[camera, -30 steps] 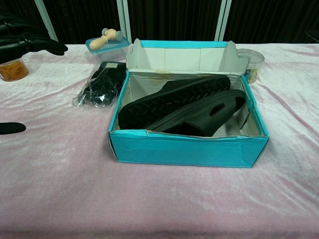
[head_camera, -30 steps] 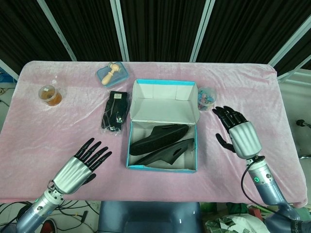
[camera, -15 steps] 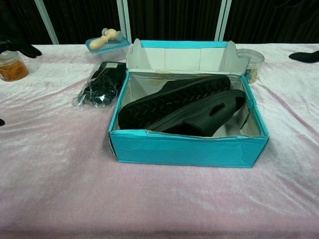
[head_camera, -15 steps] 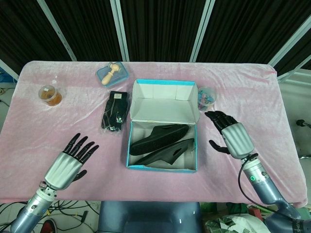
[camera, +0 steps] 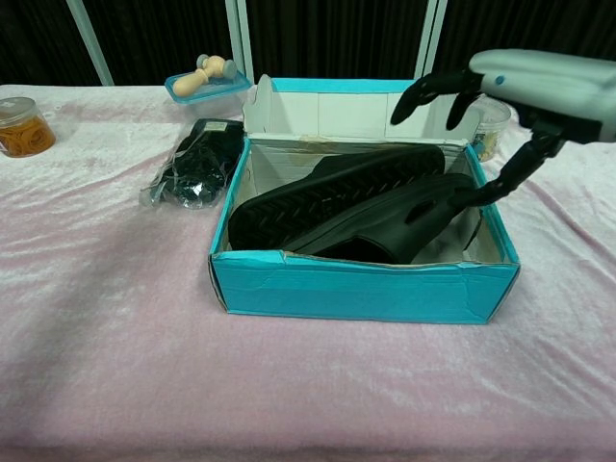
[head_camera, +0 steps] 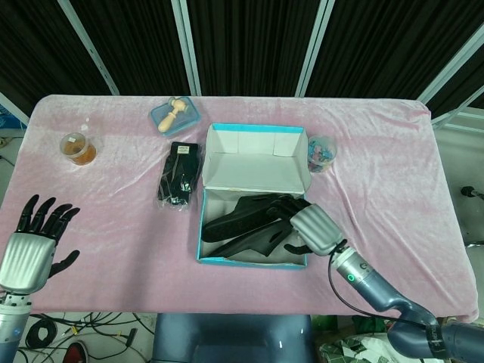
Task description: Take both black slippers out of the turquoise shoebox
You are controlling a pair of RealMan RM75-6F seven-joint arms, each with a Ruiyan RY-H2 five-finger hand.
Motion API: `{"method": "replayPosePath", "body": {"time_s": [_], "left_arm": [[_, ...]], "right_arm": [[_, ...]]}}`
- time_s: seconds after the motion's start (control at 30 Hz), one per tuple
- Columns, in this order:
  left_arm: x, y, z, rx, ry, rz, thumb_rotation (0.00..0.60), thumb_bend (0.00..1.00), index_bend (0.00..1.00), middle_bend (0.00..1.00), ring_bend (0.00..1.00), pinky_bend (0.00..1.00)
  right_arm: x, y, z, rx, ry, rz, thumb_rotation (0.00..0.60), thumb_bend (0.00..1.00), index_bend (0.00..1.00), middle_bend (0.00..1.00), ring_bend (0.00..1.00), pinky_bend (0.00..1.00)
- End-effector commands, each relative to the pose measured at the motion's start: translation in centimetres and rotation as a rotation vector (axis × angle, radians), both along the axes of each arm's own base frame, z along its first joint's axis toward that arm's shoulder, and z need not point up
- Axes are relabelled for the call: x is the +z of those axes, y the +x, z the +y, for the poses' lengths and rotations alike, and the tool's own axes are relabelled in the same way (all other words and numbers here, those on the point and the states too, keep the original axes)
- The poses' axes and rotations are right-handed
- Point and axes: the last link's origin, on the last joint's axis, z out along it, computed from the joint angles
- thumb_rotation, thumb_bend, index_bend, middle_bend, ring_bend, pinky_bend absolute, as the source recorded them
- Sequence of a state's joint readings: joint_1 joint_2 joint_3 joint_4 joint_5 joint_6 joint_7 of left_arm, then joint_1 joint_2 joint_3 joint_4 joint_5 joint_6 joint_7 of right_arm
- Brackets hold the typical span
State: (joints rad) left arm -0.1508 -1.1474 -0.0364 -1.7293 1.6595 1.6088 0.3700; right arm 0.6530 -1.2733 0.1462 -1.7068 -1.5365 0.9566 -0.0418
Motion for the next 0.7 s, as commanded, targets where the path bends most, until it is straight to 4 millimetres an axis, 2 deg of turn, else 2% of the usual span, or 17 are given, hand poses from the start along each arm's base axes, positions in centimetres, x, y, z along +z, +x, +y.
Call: {"method": "replayPosePath", "body": {"time_s": [0.03, 0.27, 0.7], "left_arm": [[0.5, -0.6, 0.0, 0.012, 0.011, -0.005, 0.6, 0.01, 0.21, 0.22, 0.1, 0.01], [0.3, -1.4, 0.3, 0.026, -0.004, -0.02, 0.6, 0.01, 0.21, 0.22, 0.1, 0.02], [0.2, -2.1, 0.5, 0.03, -0.005, -0.037, 0.6, 0.01, 0.21, 0.21, 0.1, 0.02]], "right_arm": [[-1.5, 1.0, 0.3, 0.035, 0.039, 0.025, 0.6, 0.09, 0.29, 0.2, 0.14, 0.29], [-3.2, 1.5, 0.2, 0.056, 0.046, 0.087, 0.6, 0.09, 0.29, 0.2, 0.14, 0.29], [-3.4, 0.5, 0.1, 0.026, 0.005, 0.13, 0.6, 0.09, 0.31, 0.26, 0.16, 0.29]]}}
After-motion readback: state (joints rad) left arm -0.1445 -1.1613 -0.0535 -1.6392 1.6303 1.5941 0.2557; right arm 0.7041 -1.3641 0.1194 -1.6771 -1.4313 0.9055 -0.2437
